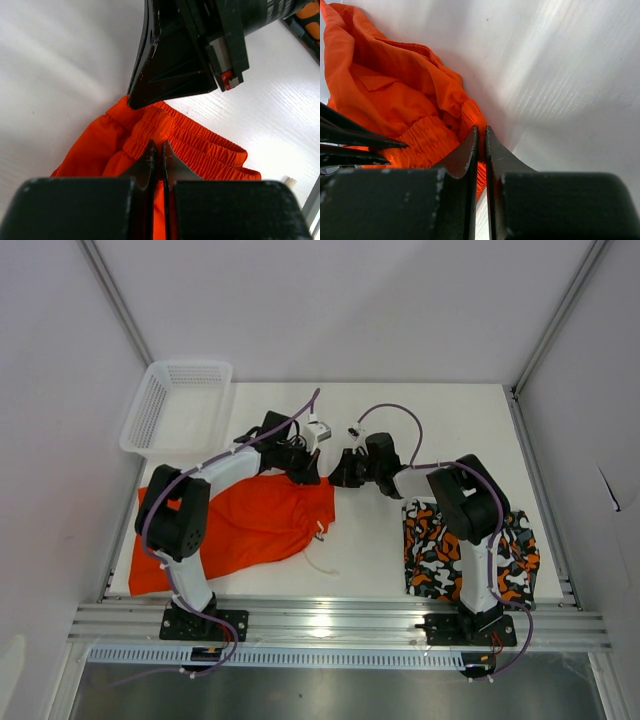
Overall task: Fold and stack the shorts
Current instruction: Fold the shorts
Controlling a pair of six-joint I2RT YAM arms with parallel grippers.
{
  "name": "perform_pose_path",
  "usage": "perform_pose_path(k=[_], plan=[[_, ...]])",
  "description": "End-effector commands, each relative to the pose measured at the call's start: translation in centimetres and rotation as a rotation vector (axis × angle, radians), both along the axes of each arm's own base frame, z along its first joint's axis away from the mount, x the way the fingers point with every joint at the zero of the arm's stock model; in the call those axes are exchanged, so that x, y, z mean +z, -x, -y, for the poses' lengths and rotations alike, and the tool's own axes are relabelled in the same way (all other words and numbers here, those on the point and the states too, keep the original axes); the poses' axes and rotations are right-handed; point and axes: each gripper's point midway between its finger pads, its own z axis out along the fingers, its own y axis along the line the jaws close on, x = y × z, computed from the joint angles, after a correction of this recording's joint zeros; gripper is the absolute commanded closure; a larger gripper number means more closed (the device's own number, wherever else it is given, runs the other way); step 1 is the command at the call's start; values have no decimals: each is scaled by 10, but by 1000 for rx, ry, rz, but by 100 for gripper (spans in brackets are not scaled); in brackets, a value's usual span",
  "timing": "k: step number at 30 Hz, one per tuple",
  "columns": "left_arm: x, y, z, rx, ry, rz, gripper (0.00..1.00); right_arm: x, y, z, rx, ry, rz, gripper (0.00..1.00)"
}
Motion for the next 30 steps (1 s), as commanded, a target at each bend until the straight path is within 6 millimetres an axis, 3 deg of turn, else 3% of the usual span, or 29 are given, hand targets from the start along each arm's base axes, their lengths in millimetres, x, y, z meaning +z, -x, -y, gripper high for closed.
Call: perform_pose_path(k=[1, 8, 9, 11, 14, 18, 20, 21, 22, 26, 30], plan=[[24, -2, 17, -69, 60, 35, 100, 46, -12, -14, 5, -69, 116, 100], [7, -24, 13, 17, -16, 39, 100, 54, -5, -22, 41, -98, 129, 96], [6, -28, 13, 21, -21, 44, 100, 55, -5, -22, 40, -98, 129, 84], [-8, -34, 10, 50, -55, 31, 100, 56, -6, -18, 30, -103, 130, 73], [-21, -41, 8, 84, -82, 13, 100, 59, -9, -12, 16, -119, 130, 65], [-26, -52, 3, 135, -114, 10, 99, 51, -13, 5, -58, -123, 84, 36], [-27, -57, 2, 159, -120, 9, 92, 56, -20, 17, -106, -141, 97, 25], [-28, -57, 1, 166, -127, 6, 89, 49, -16, 23, -125, -135, 78, 21], [-28, -57, 1, 165, -126, 5, 87, 57, -17, 25, -132, -154, 97, 18], [-26, -60, 1, 174, -123, 9, 80, 60, -11, 28, -135, -159, 106, 17], [-21, -63, 0, 197, -117, 14, 54, 62, 6, 18, -93, -128, 125, 12]])
